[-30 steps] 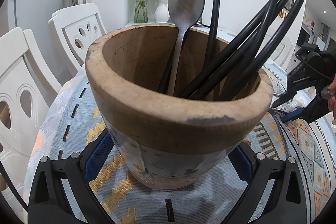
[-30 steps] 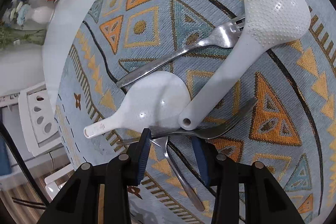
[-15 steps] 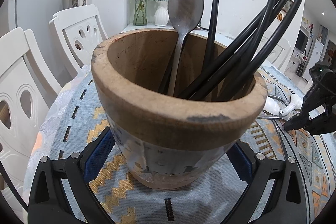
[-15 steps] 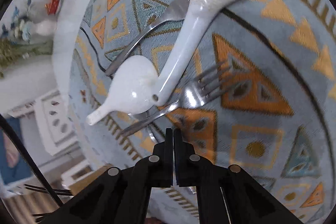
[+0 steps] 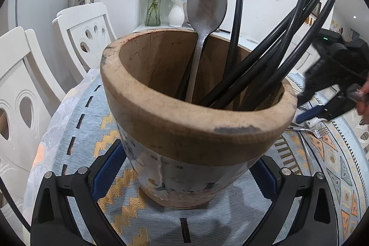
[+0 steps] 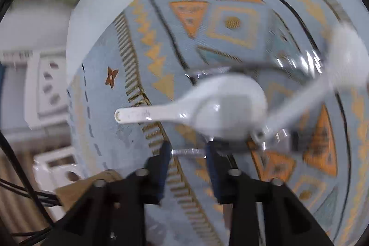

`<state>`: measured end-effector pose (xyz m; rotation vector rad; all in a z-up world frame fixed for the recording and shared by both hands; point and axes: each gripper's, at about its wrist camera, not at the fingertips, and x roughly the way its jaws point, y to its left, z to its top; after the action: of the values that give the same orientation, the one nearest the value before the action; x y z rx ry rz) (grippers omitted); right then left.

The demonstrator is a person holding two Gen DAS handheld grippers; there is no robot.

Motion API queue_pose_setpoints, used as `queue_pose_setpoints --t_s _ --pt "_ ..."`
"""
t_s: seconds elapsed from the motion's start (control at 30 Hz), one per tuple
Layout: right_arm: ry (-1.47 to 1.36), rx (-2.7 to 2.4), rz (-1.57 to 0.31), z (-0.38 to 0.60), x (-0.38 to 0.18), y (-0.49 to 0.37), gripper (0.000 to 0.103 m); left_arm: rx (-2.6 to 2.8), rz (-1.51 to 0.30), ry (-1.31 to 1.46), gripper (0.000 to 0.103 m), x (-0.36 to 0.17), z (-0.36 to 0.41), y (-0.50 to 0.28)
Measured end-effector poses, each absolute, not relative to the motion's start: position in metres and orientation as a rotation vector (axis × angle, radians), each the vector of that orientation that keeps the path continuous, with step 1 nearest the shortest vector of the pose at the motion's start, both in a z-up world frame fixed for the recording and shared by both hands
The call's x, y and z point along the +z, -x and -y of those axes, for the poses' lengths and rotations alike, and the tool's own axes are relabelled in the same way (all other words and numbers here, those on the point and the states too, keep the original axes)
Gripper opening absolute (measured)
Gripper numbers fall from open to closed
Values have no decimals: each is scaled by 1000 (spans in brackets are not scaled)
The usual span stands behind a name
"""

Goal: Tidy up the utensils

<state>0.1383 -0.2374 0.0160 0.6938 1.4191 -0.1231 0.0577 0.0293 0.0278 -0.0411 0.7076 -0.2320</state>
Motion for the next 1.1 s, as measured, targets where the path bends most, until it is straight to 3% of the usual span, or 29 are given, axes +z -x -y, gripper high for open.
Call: queue_pose_setpoints --t_s 0.23,0.53,0.7,0.8,1.0,1.1 --pt "-311 -18 -1558 194 4 -152 32 -238 -711 49 101 28 -32 -60" --pt "-356 157 -1783 197 -3 -69 32 -238 -715 47 101 26 -32 -62" --pt "-480 28 -1667 245 21 -55 33 -233 -715 40 101 26 -31 -62" --pt "-542 -119 -1562 280 33 -62 53 -230 -712 36 101 26 -30 -61" --pt "-549 -249 -1544 298 16 -83 54 -230 -713 36 101 26 -30 -61" --pt "-354 -264 -1514 275 11 -89 54 -230 -713 37 101 26 -30 -60"
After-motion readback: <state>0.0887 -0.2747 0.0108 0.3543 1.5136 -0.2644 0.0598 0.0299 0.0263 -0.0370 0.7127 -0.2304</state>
